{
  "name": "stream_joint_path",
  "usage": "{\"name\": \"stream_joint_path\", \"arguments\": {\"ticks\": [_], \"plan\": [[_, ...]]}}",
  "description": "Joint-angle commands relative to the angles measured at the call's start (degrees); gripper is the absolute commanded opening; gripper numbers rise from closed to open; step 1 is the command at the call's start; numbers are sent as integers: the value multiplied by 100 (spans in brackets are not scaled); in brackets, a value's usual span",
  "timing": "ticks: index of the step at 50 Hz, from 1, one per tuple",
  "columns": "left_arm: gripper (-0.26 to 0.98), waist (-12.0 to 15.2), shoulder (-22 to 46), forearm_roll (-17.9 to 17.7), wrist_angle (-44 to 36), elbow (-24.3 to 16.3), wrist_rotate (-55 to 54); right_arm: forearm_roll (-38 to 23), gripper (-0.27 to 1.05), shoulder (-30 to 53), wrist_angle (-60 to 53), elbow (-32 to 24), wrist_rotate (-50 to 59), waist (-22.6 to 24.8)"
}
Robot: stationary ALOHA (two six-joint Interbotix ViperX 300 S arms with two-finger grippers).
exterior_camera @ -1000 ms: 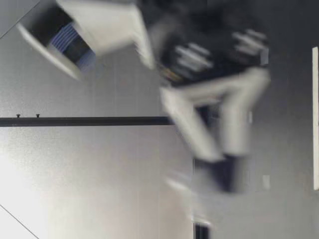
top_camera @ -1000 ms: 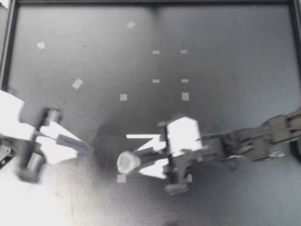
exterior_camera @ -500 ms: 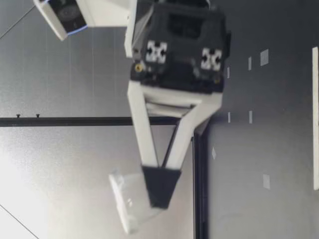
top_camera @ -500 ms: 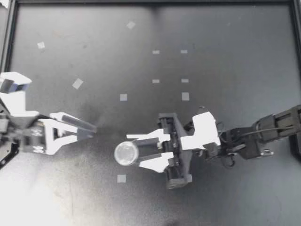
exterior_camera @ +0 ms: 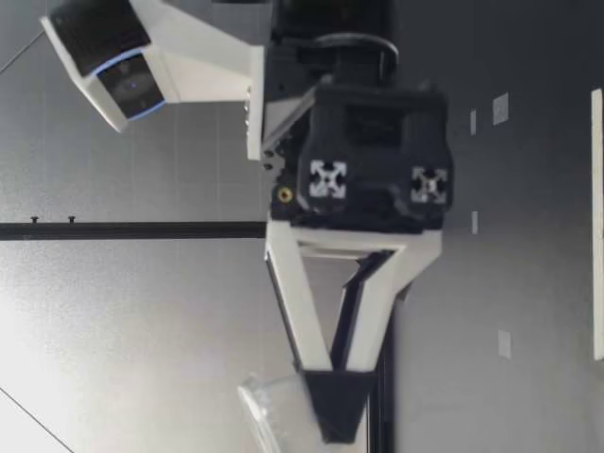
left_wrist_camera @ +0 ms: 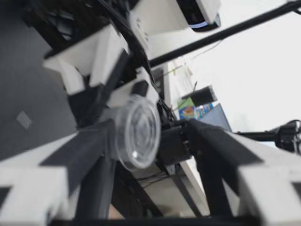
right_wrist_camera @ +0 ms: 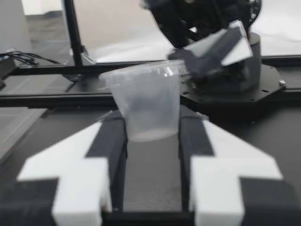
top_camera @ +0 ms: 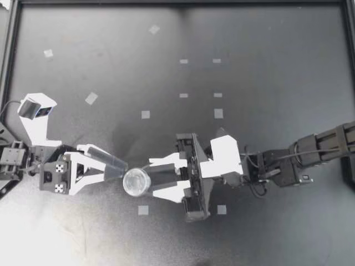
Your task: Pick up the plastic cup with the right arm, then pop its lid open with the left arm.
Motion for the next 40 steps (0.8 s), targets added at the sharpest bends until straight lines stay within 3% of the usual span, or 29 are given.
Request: {"name": "stream_joint_path", "arguments": {"ticks": [1, 24, 40], "plan": [[59, 0, -79, 70, -62, -114, -9, 9, 27, -79, 35, -97, 0, -97], [58, 0, -475, 123, -79, 26, 527, 123, 27, 53, 817, 53, 826, 26], [58, 0, -396, 105, 378, 141, 3524, -105, 27, -817, 721, 158, 817, 44]]}}
